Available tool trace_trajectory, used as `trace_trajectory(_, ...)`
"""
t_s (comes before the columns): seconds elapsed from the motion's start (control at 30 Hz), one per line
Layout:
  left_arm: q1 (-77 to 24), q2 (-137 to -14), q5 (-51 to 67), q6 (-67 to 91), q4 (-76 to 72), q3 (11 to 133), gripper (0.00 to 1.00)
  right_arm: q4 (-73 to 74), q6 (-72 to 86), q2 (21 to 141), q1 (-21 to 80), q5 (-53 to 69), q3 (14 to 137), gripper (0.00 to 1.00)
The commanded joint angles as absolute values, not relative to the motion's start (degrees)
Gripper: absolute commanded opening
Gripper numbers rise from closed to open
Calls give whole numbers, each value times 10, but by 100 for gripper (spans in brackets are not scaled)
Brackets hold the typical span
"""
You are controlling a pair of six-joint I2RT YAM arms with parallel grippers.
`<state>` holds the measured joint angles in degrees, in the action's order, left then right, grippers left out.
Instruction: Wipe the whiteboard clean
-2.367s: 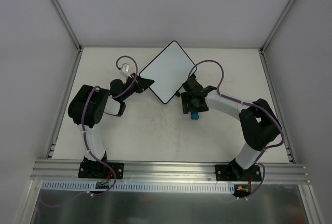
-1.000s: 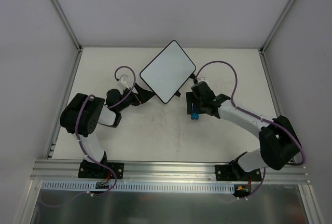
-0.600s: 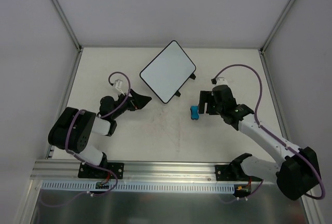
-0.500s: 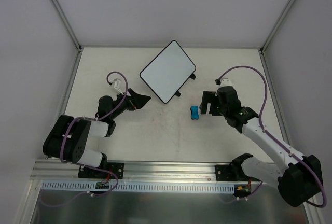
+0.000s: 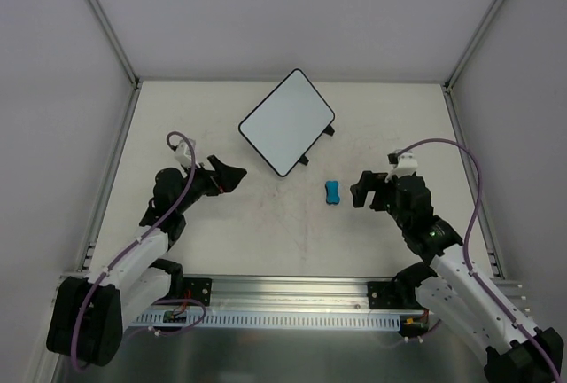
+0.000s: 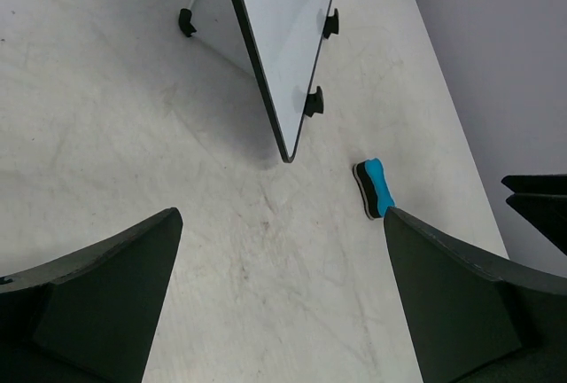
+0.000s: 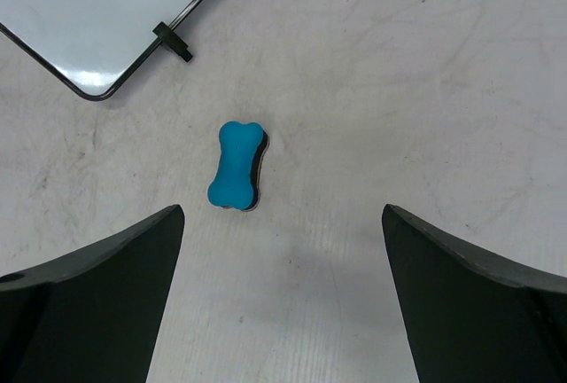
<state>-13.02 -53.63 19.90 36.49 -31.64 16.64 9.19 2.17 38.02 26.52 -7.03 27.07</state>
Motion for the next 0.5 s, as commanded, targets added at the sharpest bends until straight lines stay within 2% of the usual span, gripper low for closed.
trace_trajectory(0.0, -127, -489, 168, 334, -259, 147, 99, 49, 7, 347, 262, -122, 256, 99)
trace_trajectory(0.27, -127, -372, 127, 289, -241, 107, 99, 6, 5, 309, 262, -162, 208, 99)
trace_trajectory(0.47, -127, -256, 91, 253, -157, 102, 99, 4, 4, 298, 262, -168, 192, 99)
